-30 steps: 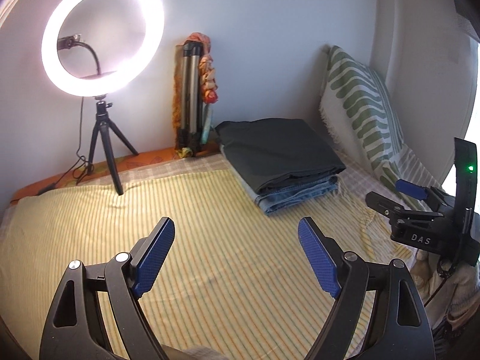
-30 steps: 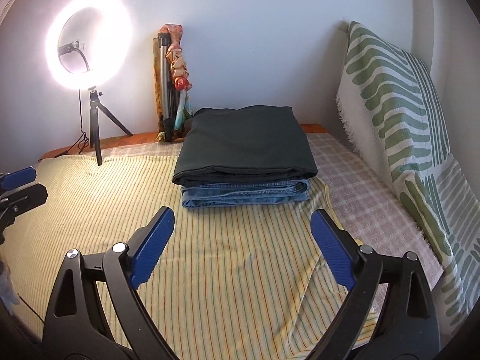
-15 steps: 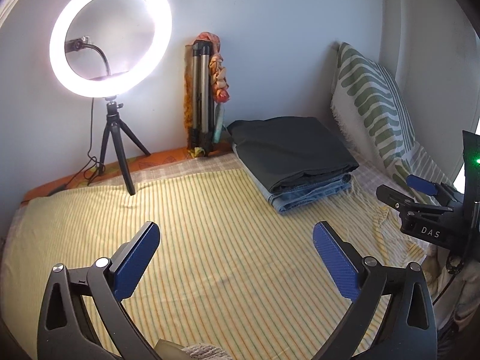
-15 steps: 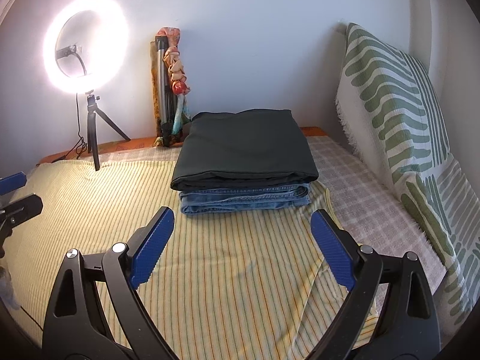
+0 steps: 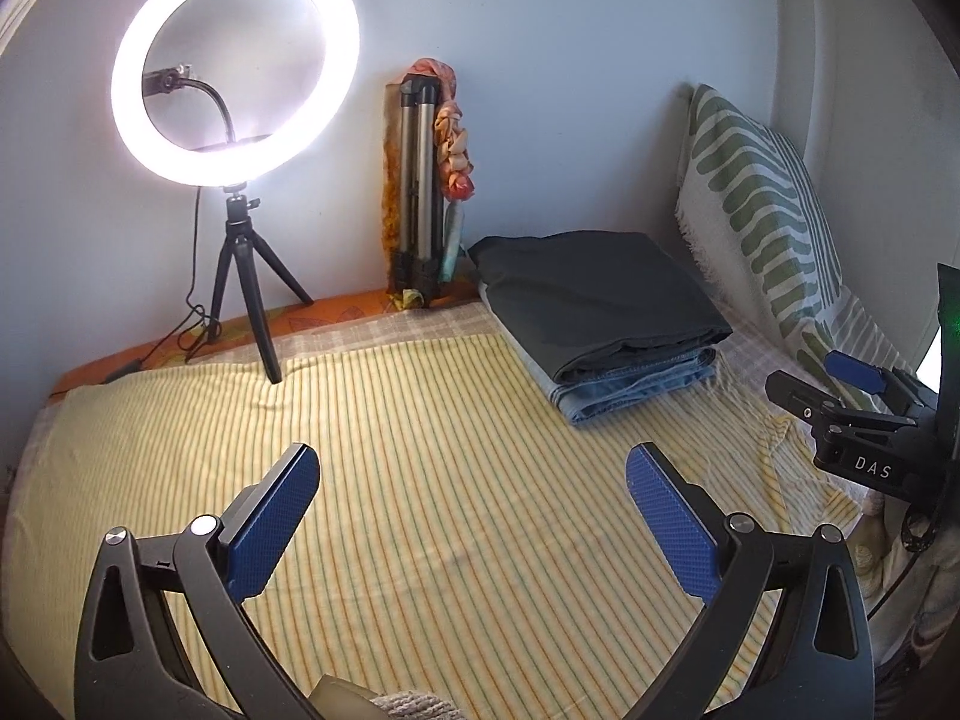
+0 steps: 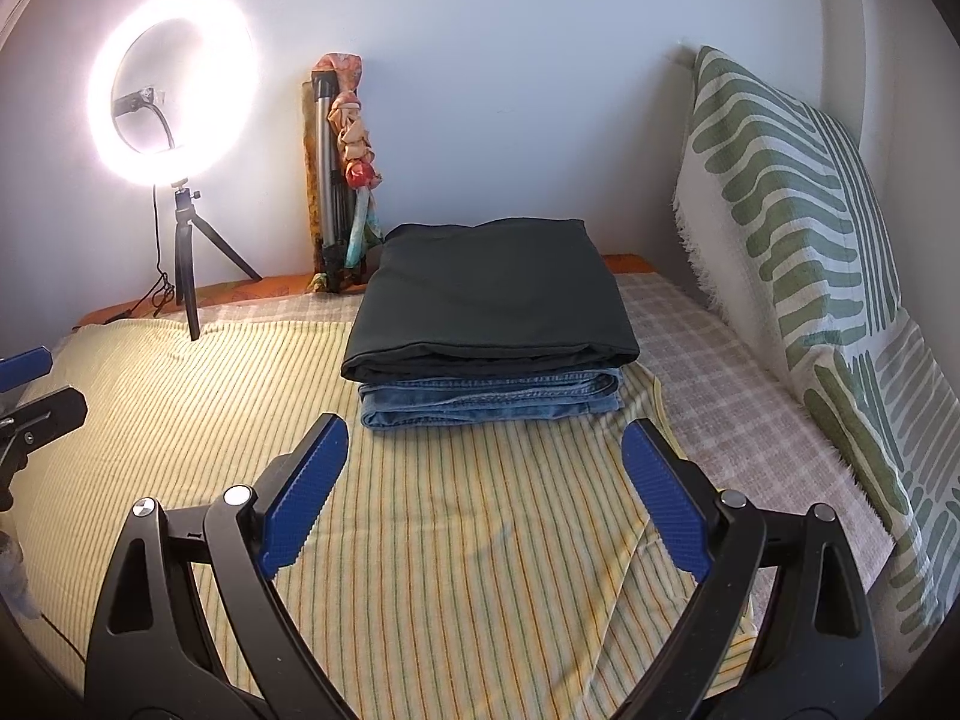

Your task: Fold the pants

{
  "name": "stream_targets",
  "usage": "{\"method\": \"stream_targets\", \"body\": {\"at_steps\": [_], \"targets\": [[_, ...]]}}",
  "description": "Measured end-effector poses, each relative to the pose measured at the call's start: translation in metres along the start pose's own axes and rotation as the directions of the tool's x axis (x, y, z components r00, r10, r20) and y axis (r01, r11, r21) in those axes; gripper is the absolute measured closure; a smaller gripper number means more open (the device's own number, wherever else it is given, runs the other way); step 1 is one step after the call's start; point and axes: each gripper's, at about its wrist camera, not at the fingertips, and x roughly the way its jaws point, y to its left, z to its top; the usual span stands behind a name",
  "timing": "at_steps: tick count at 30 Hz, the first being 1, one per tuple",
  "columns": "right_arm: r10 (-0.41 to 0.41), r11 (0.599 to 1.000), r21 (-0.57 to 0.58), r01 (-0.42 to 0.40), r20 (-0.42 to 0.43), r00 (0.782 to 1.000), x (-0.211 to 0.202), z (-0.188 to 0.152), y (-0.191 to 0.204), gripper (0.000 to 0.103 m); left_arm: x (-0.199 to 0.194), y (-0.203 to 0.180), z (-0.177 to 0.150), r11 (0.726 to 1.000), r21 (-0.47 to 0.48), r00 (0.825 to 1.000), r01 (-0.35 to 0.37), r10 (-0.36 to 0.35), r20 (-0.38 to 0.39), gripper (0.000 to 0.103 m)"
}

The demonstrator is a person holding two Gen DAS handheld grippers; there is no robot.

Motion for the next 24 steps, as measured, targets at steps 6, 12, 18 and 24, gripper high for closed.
{"method": "stream_targets", "body": {"at_steps": [6,12,18,24], "targets": [[0.002,1.0,-0.005,-0.002,-0.001,1.0,0.0019,-0.0002,0.0014,0.008,0.0008,0.0008,-0.0007,1.0,-0.002,1.0,-0.004,0.004,-0.002,0.001],[0.002,1.0,-0.008,-0.002,-0.003,1.0,0.002,-0.0009,0.0018,0.008,0.001,0.0008,-0.0015,1.0,0.004,1.0,-0.003,0.003,-0.002,0.001],[0.006,1.0,-0.02,-0.006,-0.004,1.0,0.0034,-0.002,0.0031,0.008,0.0005,-0.0007,-0.0034,1.0,0.007,1.0,0.002,-0.002,-0.004,0.001],[0.014,1.0,-0.024,-0.014,-0.008,1.0,0.0049,-0.0017,0.0037,0.008,-0.0005,0.0009,-0.0033,1.0,-0.001,1.0,-0.004,0.004,-0.005,0.001]]}}
